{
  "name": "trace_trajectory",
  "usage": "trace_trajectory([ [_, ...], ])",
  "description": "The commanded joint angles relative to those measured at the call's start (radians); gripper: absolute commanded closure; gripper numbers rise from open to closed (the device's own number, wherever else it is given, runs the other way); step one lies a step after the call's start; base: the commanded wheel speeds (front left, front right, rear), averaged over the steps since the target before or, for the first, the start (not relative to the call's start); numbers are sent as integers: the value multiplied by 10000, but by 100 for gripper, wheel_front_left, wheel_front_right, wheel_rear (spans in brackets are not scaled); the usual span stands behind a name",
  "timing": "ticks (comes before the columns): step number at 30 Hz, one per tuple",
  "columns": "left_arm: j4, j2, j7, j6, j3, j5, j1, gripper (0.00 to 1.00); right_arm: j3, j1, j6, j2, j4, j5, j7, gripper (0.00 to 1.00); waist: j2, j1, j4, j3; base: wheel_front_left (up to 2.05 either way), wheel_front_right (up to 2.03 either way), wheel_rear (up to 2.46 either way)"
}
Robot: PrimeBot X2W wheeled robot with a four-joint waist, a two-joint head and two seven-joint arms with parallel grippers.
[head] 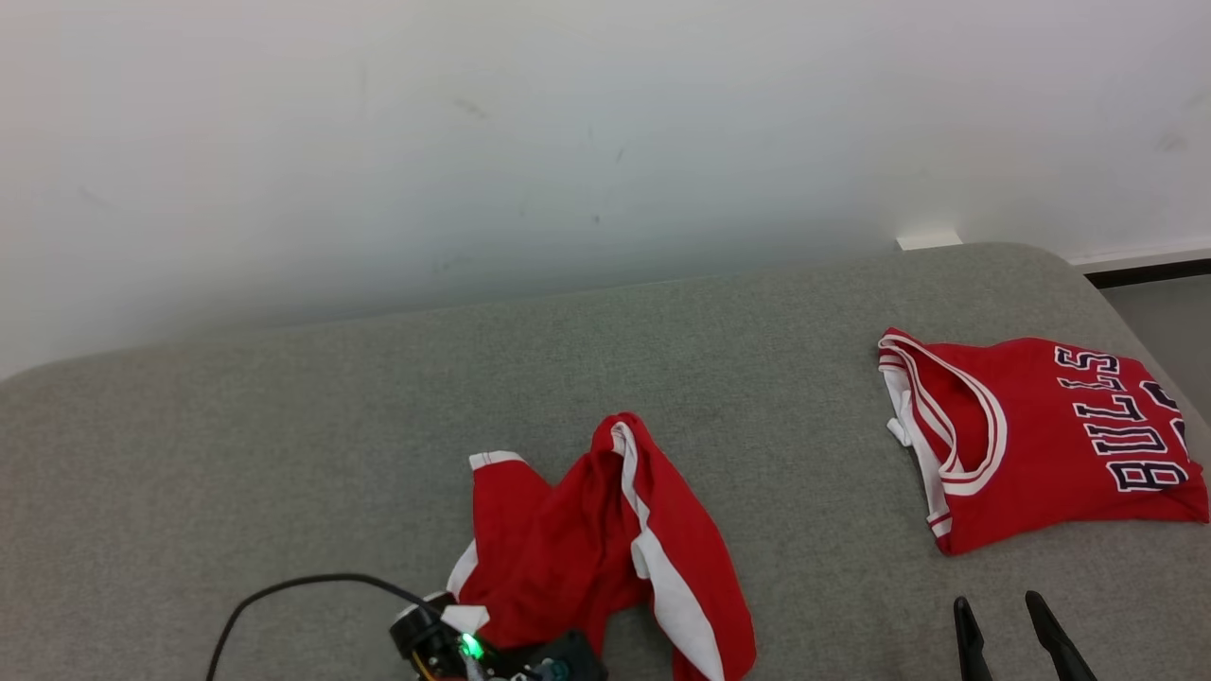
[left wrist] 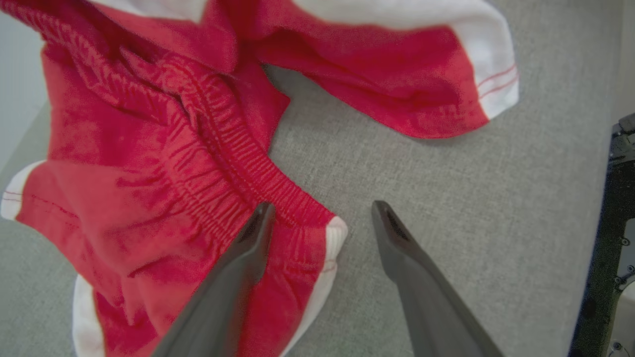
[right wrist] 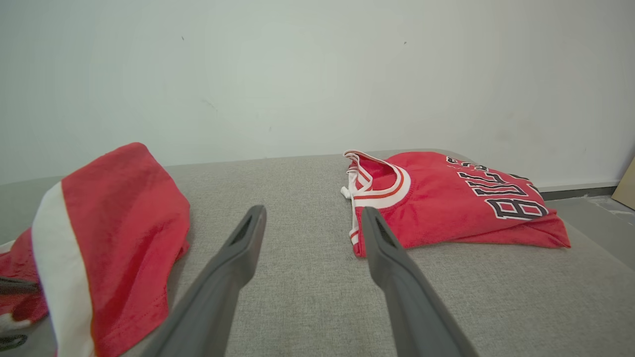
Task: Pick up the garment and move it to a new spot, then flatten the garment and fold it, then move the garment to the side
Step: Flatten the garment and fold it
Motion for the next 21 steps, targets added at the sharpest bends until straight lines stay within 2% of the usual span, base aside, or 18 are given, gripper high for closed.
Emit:
trace_trajectory([
  [1,207,94,126,25,-133,-116,-116,0,-23,-39,-31,-10,31,-7,9,0,0,-1,-29,35,0,0,0],
  [6,792,235,310,26,-383,-428,-363,0,12,-125,-31,-10,30,61,9,0,0,-1,-50,156,0,0,0],
  [7,885,225,333,26,-392,-458,-401,17,28,-129,-31,-10,32,80,9,0,0,-1,-50,182,0,0,0],
  [9,1061,190,352,26,-330,-550,-510,83,57,-127,-31,-10,33,113,9,0,0,-1,-47,225,0,0,0],
  [10,1061,190,352,26,-330,-550,-510,83,57,-127,-31,-10,33,113,9,0,0,-1,-47,225,0,0,0],
  [11,1082,82,365,25,-274,-882,-546,100,74,-112,-31,-11,53,120,9,0,0,-1,-38,239,0,0,0],
  [13,1004,1,389,24,-241,-1118,-577,100,75,-97,-31,-11,65,131,9,0,0,-1,-28,235,0,0,0],
  [16,513,-187,563,24,24,-2068,-770,100,41,-41,-31,-11,92,140,9,0,0,-1,13,201,0,0,0],
  [21,-832,-487,1099,23,966,-4405,-1345,100,16,-47,-30,-9,109,137,9,0,0,-1,97,83,0,0,0],
])
